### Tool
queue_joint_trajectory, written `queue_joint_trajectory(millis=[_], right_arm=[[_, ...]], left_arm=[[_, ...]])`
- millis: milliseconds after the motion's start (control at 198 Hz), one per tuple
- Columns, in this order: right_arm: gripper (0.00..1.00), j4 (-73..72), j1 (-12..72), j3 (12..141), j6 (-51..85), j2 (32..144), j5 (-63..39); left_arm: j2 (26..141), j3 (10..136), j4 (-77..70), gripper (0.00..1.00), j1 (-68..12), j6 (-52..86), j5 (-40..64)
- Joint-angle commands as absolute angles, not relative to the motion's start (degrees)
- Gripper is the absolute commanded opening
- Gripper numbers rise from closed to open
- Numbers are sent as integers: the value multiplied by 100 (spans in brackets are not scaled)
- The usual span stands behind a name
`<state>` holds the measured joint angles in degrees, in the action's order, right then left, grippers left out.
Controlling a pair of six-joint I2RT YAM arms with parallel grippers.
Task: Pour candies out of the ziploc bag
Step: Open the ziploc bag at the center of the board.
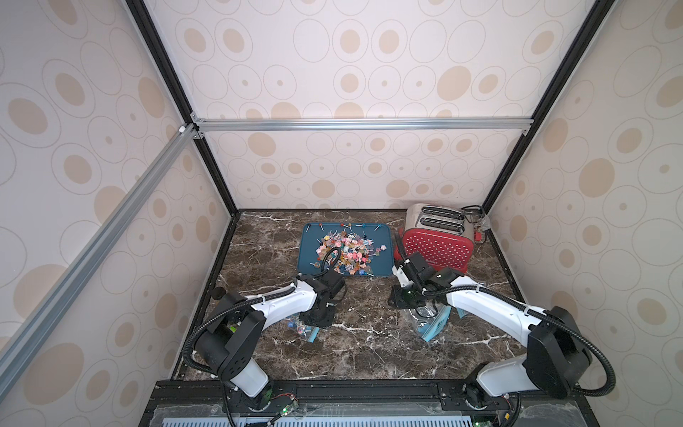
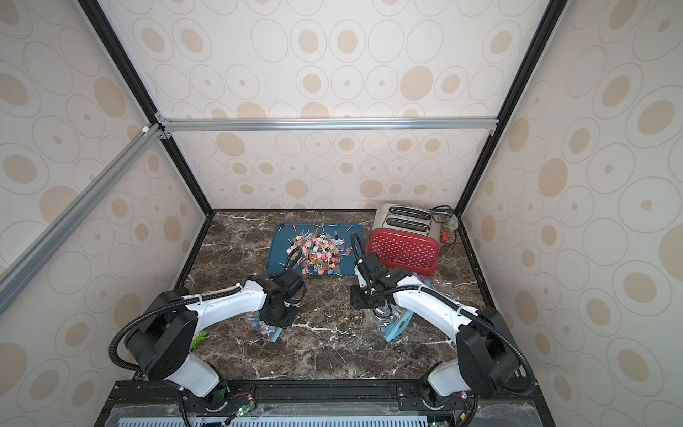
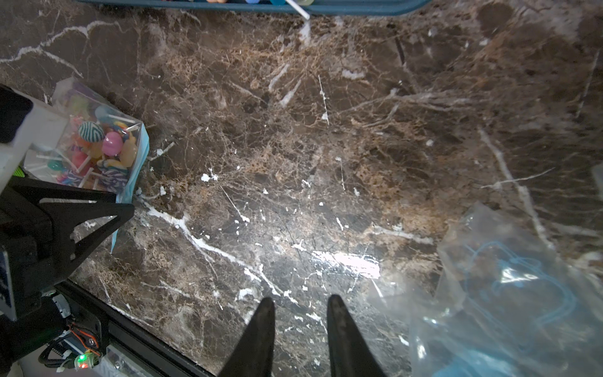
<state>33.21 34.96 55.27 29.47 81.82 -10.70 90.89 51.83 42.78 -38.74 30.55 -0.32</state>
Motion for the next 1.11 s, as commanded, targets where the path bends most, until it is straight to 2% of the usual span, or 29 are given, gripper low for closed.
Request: queue_joint_trajectory(millis=[0,434,656,877,1104], right_arm=[[31,3341,3479,5440,2916,8086,-1099],[31,3336,3480,5440,2935,8077,-1078],[31,3304,3480,5427,2936,8089,-1139],[31,3012,3481,5321,2935,8121,-1460],[32,2127,3479,5028,3125,8176,-2274]], left_arm=[[9110,5283,4423,28,-3908,2997,-127],[9199,5283,4386,15,-3909,2979,-193],[9158,5291,4368,0,-3907,2978,-151],[9119,5291,4226,0,-3904,2984,80],[8925,5251,3707,0,-3909,3126,945]])
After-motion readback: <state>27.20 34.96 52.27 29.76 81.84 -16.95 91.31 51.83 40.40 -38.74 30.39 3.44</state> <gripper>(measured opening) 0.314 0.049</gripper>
